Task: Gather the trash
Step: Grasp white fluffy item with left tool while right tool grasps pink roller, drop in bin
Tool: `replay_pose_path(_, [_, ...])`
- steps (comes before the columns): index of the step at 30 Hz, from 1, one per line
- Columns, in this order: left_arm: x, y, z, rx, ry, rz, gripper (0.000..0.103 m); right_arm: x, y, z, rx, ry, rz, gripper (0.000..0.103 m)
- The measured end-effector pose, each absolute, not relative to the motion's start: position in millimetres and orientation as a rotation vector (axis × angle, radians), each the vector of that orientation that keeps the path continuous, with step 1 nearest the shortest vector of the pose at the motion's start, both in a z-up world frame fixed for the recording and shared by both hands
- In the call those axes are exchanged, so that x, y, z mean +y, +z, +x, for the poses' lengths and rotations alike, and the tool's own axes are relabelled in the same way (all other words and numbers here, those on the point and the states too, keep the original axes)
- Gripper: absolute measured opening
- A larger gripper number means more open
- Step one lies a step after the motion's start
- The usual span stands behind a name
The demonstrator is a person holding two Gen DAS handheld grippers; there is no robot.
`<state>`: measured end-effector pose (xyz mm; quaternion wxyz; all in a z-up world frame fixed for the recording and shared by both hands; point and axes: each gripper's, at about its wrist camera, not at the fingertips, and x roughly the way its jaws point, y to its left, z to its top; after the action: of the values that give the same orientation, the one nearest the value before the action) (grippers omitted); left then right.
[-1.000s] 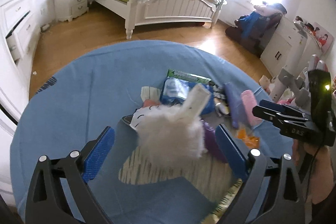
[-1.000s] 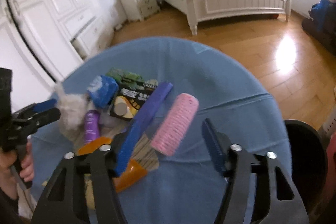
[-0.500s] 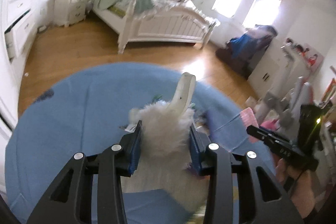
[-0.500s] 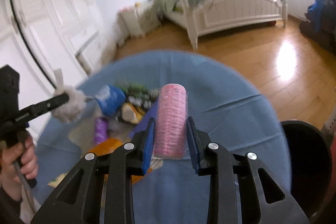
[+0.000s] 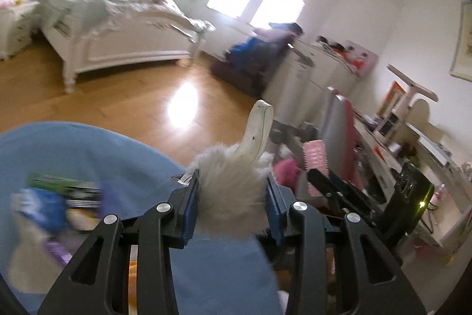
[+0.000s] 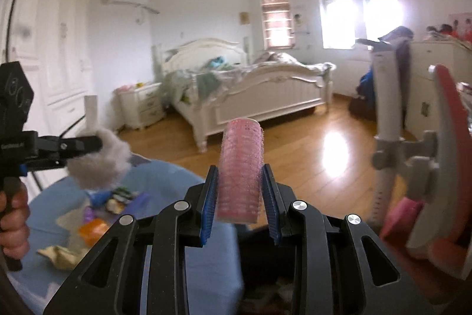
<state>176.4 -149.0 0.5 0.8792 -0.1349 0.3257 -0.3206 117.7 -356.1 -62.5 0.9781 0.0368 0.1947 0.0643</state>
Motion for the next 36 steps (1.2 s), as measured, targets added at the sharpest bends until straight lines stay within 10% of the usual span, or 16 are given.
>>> replay_pose_path(23, [-257,-70,221,0.892,-0.781,-0.256,0.040,-412,-130,142,0.531,0.020,0.060,0.030])
replay_pose_path(26, [-263,-71,223,0.901,-0.755,-0.209,0.055,-412,-134,146,0.550,0.011,0.038,0.033])
replay_pose_path(28, [-264,-65,220,0.873,-0.712,-0.176,0.086,-413,-135,146,0.554,0.014,0.030,0.061])
replay_pose_path(30, [-260,-60,216,0.847,-0.706,-0.174,0.091,-414,-133,142,0.531,0.026,0.036,0.080])
replay_pose_path(36, [-225,-45,201,0.833,-0.694,-0.187,0.091,-399,-126,140,0.542,0.056,0.036,0.080])
